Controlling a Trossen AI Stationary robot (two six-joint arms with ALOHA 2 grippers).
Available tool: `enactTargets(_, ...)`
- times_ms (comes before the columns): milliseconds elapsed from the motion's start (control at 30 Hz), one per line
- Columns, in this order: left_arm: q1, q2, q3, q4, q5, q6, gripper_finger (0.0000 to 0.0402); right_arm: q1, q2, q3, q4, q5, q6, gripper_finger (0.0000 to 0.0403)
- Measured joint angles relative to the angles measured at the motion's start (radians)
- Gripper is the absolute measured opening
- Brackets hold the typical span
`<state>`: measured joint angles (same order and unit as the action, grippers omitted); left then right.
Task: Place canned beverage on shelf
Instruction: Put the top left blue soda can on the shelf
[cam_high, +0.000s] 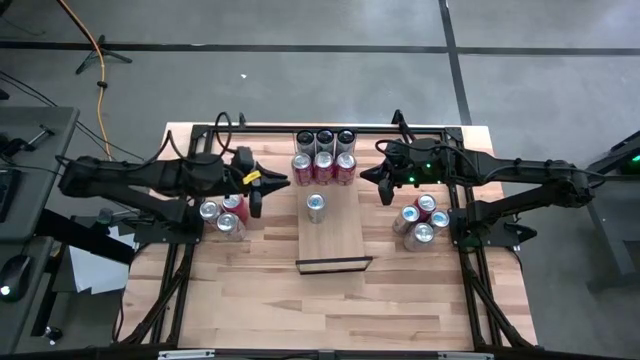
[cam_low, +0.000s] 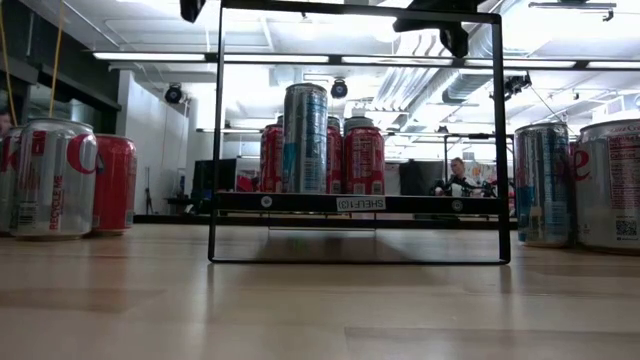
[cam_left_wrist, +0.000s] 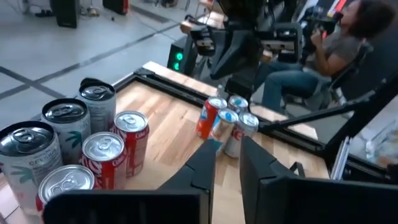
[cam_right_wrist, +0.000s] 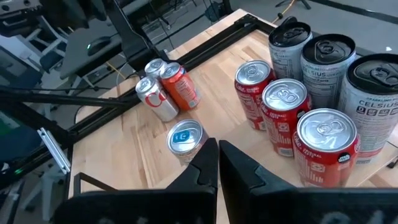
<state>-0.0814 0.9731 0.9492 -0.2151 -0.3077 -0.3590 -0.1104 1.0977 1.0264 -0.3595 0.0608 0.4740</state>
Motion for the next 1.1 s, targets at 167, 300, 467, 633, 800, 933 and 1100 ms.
enactTargets(167, 0.000, -0.069, -0.154, 0.204, 0.000, -0.054, 0.0006, 0.000, 0.001, 0.000, 0.003, -0.006, 0.000, 0.0000)
enactTargets(300, 0.000, -0.123, -0.277, 0.401, -0.008, -0.093, 0.0006, 0.000, 0.001, 0.000, 0.023, -0.006, 0.000, 0.0000)
enactTargets(467, 0.005, -0.164, -0.319, 0.477, -0.020, -0.091, 0.0002, 0.000, 0.002, 0.000, 0.029, -0.006, -0.001, 0.0000)
enactTargets(633, 0.018, -0.172, -0.319, 0.476, -0.020, -0.043, 0.0009, 0.000, 0.002, 0.000, 0.029, -0.006, -0.002, 0.0000)
enactTargets(800, 0.030, -0.167, -0.319, 0.476, -0.020, -0.032, 0.0009, 0.000, 0.002, 0.000, 0.029, -0.006, -0.001, 0.0000)
enactTargets(933, 0.031, -0.167, -0.320, 0.475, -0.021, -0.032, 0.0005, 0.000, 0.003, 0.000, 0.037, -0.006, 0.111, 0.0000)
enactTargets(1100, 0.031, -0.167, -0.320, 0.474, -0.022, -0.032, 0.0001, 0.003, 0.041, 0.000, 0.077, -0.088, 0.279, 0.0000)
